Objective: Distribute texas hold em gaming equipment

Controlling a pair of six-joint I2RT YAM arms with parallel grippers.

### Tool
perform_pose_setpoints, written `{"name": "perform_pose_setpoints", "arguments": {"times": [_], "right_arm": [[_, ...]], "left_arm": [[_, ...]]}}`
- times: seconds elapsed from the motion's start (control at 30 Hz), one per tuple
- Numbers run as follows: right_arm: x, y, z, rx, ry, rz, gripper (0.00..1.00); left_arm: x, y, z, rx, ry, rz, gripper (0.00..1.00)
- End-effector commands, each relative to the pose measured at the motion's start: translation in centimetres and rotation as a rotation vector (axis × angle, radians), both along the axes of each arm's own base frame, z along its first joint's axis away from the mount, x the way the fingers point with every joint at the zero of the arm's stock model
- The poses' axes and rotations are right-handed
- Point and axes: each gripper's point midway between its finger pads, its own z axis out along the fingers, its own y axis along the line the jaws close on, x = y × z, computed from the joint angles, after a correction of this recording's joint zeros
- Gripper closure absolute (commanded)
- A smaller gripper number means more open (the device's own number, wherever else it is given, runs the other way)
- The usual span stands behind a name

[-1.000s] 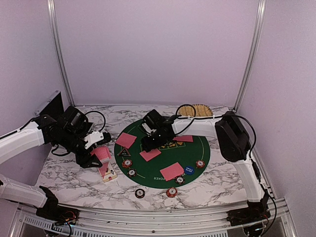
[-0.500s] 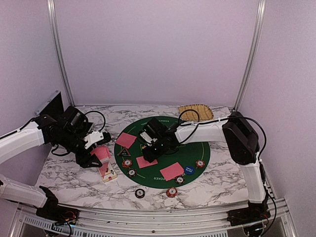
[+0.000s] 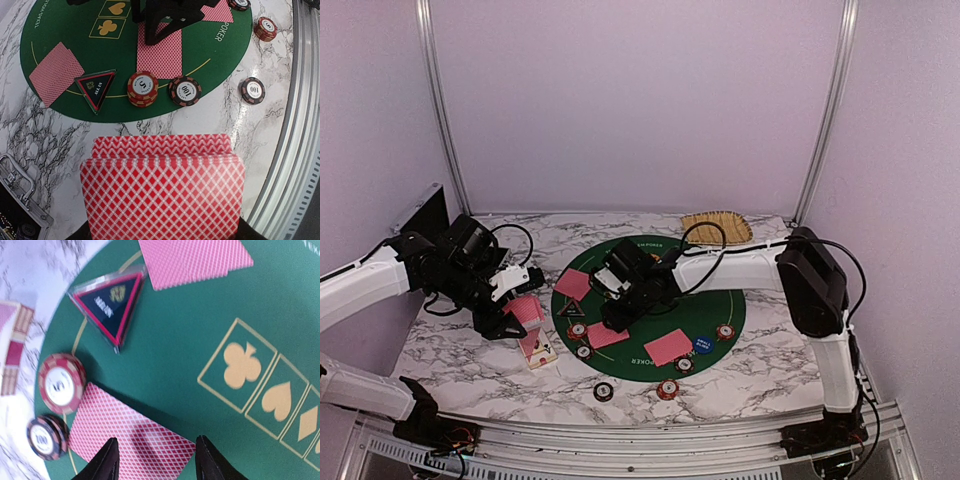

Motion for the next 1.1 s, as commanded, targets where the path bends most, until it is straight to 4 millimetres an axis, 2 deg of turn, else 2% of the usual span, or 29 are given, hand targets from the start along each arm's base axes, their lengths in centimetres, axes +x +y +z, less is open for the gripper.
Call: {"name": "perform_pose_setpoints", "arguments": {"times": [0.0, 0.17, 0.33, 0.4, 0.5, 0.7, 0.83, 0.93, 1.07], "right_arm": [[1.6, 4.0, 2.2, 0.131, -0.001, 0.012, 0.50], [1.6, 4.5, -0.5, 0.100, 0.023, 0.014, 0.50], [1.2, 3.7, -1.3, 0.071, 0.030, 0.007, 0.50], [1.0, 3.0, -1.3, 0.064, 0.042, -0.007, 0.49], [1.0, 2.4, -0.3, 0.118, 0.070, -0.021, 0.51], [1.0, 1.6, 1.4, 0.303, 0.237, -0.032, 0.53], [0.3, 1.7, 2.5, 0.425, 0.336, 0.007, 0.54], [-0.5, 1.8, 2.5, 0.467, 0.410, 0.037, 0.55], [-0.6, 1.8, 2.1, 0.460, 0.420, 0.037, 0.55]], "left_arm": [[-0.2, -0.2, 0.7, -0.024, -0.009, -0.012, 1.00], [-0.2, -0.1, 0.7, -0.024, -0.013, -0.011, 1.00], [-0.2, -0.1, 0.7, -0.026, -0.011, -0.012, 1.00], [-0.2, -0.1, 0.7, -0.025, -0.011, -0.011, 1.00], [-0.2, -0.2, 0.7, -0.028, -0.008, -0.012, 1.00], [-0.1, -0.2, 0.9, -0.030, -0.014, -0.010, 1.00], [-0.2, -0.1, 0.9, -0.027, -0.016, -0.010, 1.00], [-0.2, -0.1, 0.9, -0.026, -0.018, -0.014, 1.00], [-0.2, -0.1, 0.9, -0.026, -0.019, -0.014, 1.00]]}}
